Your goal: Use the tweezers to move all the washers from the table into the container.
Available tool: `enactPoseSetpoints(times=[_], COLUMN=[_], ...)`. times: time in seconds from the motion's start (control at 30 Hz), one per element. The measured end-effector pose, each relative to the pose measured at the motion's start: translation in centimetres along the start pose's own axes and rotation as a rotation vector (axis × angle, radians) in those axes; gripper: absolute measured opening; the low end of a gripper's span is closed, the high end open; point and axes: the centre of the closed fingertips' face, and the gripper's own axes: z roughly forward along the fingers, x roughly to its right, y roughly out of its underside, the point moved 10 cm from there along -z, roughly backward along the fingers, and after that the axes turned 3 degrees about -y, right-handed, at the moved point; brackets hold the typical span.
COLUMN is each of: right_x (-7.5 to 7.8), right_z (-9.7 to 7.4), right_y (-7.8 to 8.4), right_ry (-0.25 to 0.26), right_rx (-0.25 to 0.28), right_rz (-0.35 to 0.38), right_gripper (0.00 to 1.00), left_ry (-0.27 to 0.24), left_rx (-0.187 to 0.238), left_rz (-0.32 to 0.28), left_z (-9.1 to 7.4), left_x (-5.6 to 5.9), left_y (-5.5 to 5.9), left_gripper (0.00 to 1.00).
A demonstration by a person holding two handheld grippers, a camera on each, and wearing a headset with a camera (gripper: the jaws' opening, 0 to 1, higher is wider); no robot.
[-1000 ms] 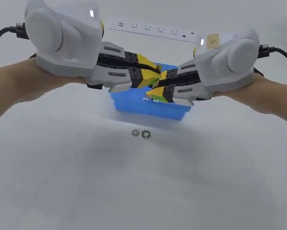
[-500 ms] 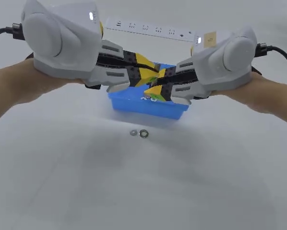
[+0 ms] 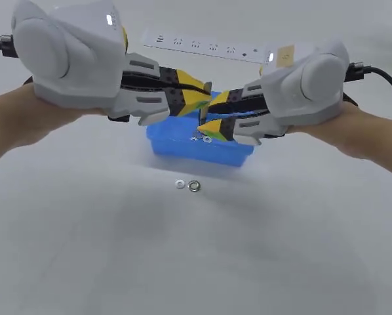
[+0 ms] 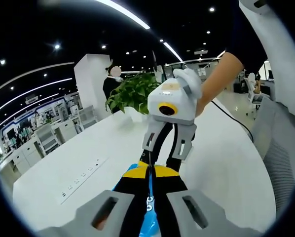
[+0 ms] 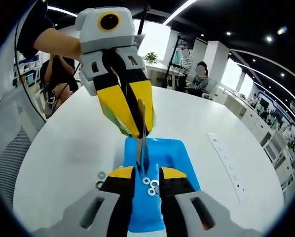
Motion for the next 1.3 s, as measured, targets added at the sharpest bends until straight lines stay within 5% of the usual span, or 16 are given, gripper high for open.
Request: enactPoseSetpoints(times=[0.4, 0.6, 0.8, 1.3], right_x=[-0.9, -1.9, -3.9, -10.4], right_z=[-3.1, -4.7, -5.9, -7.9], right_y=[1.1, 1.2, 1.6, 5.2], right_ry=[0.114, 0.166, 0.196, 0.283], right_rx=[0.047, 0.12, 0.151, 0.151], right_rz=[0.068, 0.085, 0.13, 0.232], right_gripper=[0.27, 0.29, 0.35, 0.5], left_ry=[-0.018, -0.025, -0.016, -0.019], left_rx=[0.031, 0.042, 0.021, 0.009], left_rz=[0.001, -0.021, -0.037, -0.123], left_z=[-1.2, -1.8, -2.1, -3.0], left_x=[1.2, 2.7, 4.8, 6.4], left_y=[-1.3, -1.6, -1.3, 0.5], left_gripper=[0.05, 0.05, 0.05, 0.05])
